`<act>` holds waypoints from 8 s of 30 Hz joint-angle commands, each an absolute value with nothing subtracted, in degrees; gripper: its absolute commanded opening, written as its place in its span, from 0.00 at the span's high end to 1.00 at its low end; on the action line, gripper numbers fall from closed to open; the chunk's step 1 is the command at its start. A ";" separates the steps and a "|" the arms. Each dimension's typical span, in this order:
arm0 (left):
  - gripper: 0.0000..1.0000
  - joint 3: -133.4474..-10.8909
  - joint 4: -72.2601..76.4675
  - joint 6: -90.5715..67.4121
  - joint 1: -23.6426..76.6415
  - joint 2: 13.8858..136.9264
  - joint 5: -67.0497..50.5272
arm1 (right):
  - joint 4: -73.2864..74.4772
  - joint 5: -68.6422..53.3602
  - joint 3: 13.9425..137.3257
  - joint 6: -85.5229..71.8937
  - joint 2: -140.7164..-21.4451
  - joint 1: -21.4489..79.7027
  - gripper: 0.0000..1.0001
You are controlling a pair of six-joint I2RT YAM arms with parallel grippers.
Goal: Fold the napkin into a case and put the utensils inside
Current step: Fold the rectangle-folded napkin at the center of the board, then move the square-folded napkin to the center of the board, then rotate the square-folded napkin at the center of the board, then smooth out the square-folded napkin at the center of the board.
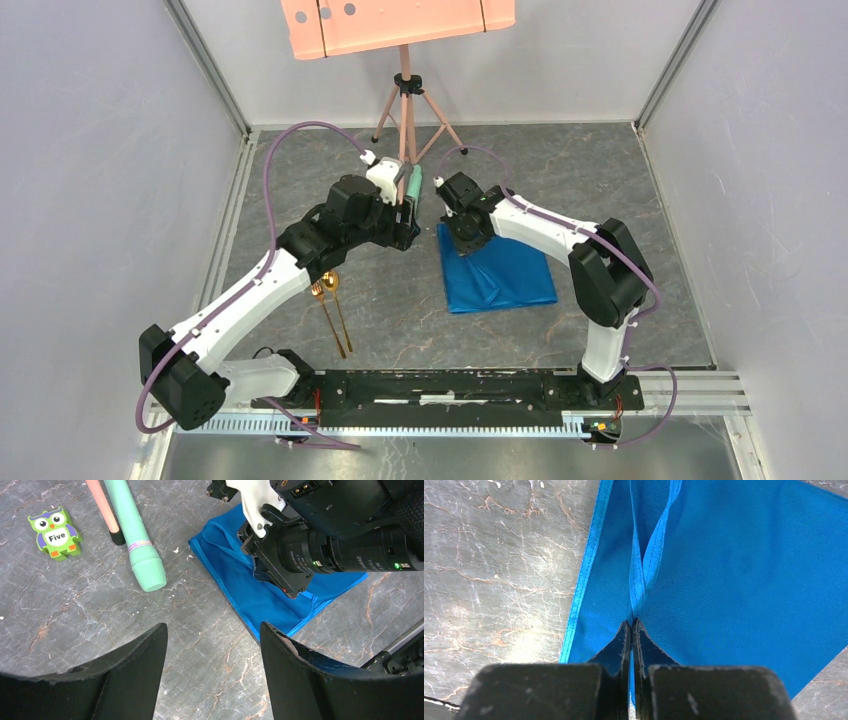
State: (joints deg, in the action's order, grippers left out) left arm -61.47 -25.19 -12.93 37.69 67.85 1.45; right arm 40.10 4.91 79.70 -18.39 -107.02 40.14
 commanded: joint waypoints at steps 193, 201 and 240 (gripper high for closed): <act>0.64 -49.31 2.94 -38.66 48.51 98.80 -6.80 | 15.54 -0.39 47.42 -3.65 -88.61 17.84 0.63; 0.41 -46.14 1.50 -44.17 48.54 90.98 -9.64 | 25.02 -4.04 44.31 -15.49 -73.57 13.69 0.44; 0.68 -41.14 12.74 -59.68 42.89 95.10 -17.45 | 23.05 -15.31 27.84 -30.96 -60.43 0.73 0.59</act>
